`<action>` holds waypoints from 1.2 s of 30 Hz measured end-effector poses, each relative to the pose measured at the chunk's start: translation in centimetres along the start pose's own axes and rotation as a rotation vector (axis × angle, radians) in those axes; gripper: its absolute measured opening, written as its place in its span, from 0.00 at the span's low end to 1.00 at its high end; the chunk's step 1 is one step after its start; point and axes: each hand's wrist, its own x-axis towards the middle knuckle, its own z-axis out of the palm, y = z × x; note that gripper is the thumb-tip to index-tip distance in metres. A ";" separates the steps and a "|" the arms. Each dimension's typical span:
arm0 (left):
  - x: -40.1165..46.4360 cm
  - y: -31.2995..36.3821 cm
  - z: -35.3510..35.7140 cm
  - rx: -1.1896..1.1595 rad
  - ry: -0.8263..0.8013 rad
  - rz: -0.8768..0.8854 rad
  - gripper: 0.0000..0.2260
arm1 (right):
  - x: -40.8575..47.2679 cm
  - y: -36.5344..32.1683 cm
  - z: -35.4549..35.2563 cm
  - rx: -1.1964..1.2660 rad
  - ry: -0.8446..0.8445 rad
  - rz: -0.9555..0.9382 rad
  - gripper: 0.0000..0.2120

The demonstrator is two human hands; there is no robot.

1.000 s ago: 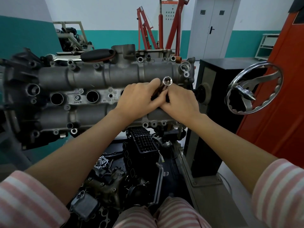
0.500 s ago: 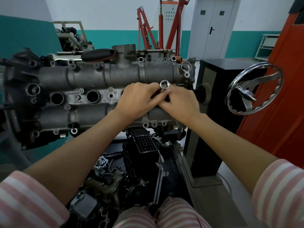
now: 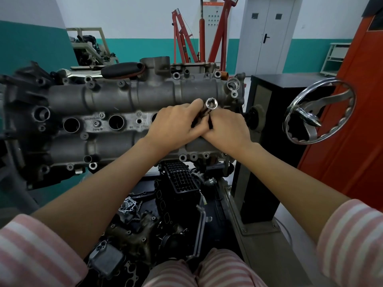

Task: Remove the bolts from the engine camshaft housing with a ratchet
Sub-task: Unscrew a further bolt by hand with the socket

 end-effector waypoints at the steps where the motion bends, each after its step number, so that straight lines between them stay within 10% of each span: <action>1: 0.0 0.0 0.0 0.005 -0.003 0.005 0.17 | 0.0 -0.1 0.0 -0.001 0.000 0.000 0.09; 36: -0.1 0.0 -0.4 -0.030 0.013 -0.031 0.29 | -0.4 -0.3 -0.4 0.043 0.038 -0.020 0.09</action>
